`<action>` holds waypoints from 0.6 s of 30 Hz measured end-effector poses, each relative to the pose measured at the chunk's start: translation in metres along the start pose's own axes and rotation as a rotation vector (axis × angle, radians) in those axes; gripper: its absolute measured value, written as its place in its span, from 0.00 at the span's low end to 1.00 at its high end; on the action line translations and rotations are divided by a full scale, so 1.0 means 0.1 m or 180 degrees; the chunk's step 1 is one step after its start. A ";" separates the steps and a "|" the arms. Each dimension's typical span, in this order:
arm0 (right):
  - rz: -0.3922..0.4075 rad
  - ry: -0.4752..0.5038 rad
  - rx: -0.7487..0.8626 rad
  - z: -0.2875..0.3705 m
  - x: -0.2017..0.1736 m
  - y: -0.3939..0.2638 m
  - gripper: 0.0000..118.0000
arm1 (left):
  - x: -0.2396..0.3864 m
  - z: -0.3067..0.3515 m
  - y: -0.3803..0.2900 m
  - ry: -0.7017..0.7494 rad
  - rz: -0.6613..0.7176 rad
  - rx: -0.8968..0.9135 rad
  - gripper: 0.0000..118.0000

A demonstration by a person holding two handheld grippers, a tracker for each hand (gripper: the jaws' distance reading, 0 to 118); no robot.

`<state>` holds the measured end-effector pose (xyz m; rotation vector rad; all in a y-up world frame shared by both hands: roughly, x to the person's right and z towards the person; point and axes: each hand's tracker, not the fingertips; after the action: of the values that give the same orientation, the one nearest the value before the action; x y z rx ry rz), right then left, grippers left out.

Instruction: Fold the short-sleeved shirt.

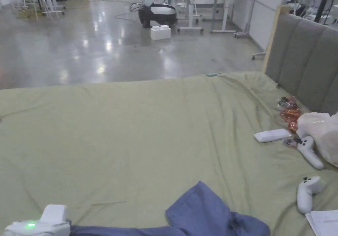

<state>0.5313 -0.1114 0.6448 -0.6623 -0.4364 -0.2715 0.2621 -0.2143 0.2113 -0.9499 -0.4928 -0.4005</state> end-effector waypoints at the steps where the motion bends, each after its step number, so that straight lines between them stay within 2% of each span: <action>1: 0.0091 -0.0016 -0.0023 -0.12 0.07 0.11 0.12 | -0.03 -0.05 0.01 -0.0027 0.0025 -0.0063 0.01; 2: 0.0182 -0.0039 -0.0076 -0.26 0.13 0.22 0.17 | -0.07 -0.10 0.02 -0.0087 0.0156 -0.0141 0.01; 3: 0.0221 -0.0077 -0.0022 -0.44 0.19 0.33 0.31 | -0.10 -0.11 0.05 -0.0136 0.0240 -0.0200 0.01; 4: 0.0262 -0.0078 -0.0058 -0.62 0.25 0.44 0.51 | -0.12 -0.12 0.09 -0.0163 0.0279 -0.0258 0.01; 5: 0.0318 -0.0017 -0.0193 -0.84 0.34 0.55 0.62 | -0.14 -0.12 0.13 -0.0163 0.0306 -0.0290 0.01; 6: 0.0355 0.0001 -0.0298 -1.06 0.39 0.66 0.64 | -0.13 -0.13 0.14 -0.0163 0.0304 -0.0316 0.01; 9: 0.0426 -0.0085 -0.0671 -1.68 0.55 0.90 0.64 | -0.13 -0.14 0.15 -0.0165 0.0174 -0.0358 0.01; 11: 0.0462 -0.0135 -0.1170 -2.07 0.63 0.99 0.63 | -0.12 -0.14 0.15 -0.0152 0.0170 -0.0359 0.01; 13: 0.0547 -0.0038 -0.1496 -2.32 0.69 0.96 0.61 | -0.11 -0.15 0.11 -0.0139 0.0132 -0.0332 0.01; 15: 0.0649 0.0004 -0.1682 -2.41 0.66 0.89 0.51 | -0.11 -0.14 0.13 -0.0132 0.0164 -0.0325 0.01; 17: 0.0754 -0.0049 -0.1553 -2.35 0.61 0.88 0.46 | -0.10 -0.14 0.13 -0.0123 0.0180 -0.0336 0.01; 18: 0.0716 -0.0018 -0.1557 -2.32 0.61 0.90 0.29 | -0.08 -0.14 0.12 -0.0103 0.0160 -0.0338 0.01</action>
<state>0.6886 -0.1982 0.4623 -1.1821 -0.2969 -0.1618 0.2652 -0.2186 0.1917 -1.0707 -0.4798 -0.3693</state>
